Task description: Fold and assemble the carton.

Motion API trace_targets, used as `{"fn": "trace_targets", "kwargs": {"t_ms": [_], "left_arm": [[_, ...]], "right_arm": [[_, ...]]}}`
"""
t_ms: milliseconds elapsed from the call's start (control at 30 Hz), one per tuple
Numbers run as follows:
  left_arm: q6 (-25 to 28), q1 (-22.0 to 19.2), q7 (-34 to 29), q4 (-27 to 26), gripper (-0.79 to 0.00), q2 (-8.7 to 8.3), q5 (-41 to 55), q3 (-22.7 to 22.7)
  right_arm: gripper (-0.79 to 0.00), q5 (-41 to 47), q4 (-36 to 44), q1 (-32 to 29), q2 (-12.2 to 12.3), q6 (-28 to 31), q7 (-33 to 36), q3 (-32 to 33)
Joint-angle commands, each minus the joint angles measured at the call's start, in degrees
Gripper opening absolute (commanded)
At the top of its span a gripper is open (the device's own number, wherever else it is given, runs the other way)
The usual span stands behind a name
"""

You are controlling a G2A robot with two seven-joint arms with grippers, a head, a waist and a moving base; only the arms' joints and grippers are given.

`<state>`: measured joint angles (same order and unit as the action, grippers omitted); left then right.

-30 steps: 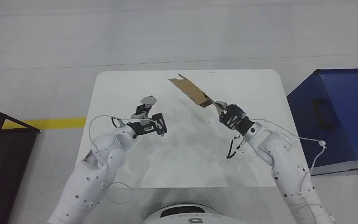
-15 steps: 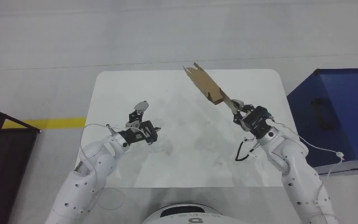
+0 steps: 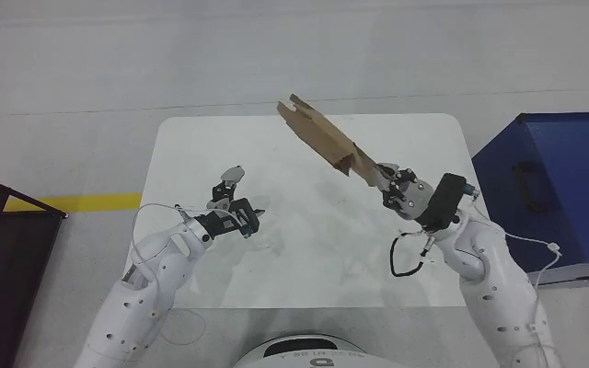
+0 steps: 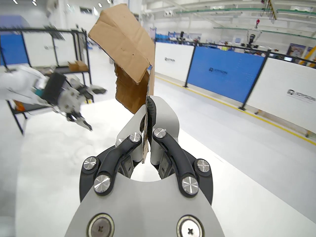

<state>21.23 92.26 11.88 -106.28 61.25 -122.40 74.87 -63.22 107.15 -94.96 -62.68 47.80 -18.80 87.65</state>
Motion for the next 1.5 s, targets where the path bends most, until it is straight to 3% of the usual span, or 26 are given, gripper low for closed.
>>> {"fn": "trace_targets", "kwargs": {"t_ms": [0, 67, 433, 533, 600, 633, 833, 967, 1467], "left_arm": [[0.0, 0.0, 0.0, 0.0, 0.000, 0.00, 0.0, 0.0], [0.0, 0.0, 0.0, 0.0, 0.000, 0.00, 0.0, 0.0], [0.0, 0.0, 0.0, 0.0, 0.000, 0.00, 0.0, 0.0], [0.0, 0.0, 0.0, 0.0, 0.000, 0.00, 0.0, 0.0], [0.0, 0.0, 0.0, 0.0, 0.000, 0.00, 0.0, 0.0], [0.0, 0.0, 0.0, 0.0, 0.000, 0.00, 0.0, 0.0], [0.0, 0.0, 0.0, 0.0, 0.000, 0.00, 0.0, 0.0], [0.0, 0.0, 0.0, 0.0, 0.000, 0.00, 0.0, 0.0], [0.0, 0.0, 0.0, 0.0, 0.000, 0.00, 0.0, 0.0]], "right_arm": [[-0.785, 6.6, 0.2, -0.1, 0.2, 6.4, -0.2, 0.2], [-0.785, 11.4, 0.6, 0.0, 0.5, 10.2, 0.5, -0.2], [-0.785, 26.8, 2.4, 2.0, 4.0, 10.2, 8.5, -6.2], [-0.785, 27.5, 1.0, 3.3, 4.7, 10.2, 9.7, -4.9], [-0.785, 21.0, 1.7, 4.0, 4.6, 6.2, 7.9, -0.7], [-0.785, 13.0, 4.1, 4.1, 4.5, 1.5, 6.0, 1.5], [-0.785, -25.1, 11.5, -2.1, 3.6, -17.4, -15.7, 1.8], [-0.785, -43.9, 12.8, -5.2, 3.7, -30.8, -21.1, 1.3], [-0.785, -45.5, 12.4, -6.0, 3.6, -32.1, -19.2, 0.4]]}}
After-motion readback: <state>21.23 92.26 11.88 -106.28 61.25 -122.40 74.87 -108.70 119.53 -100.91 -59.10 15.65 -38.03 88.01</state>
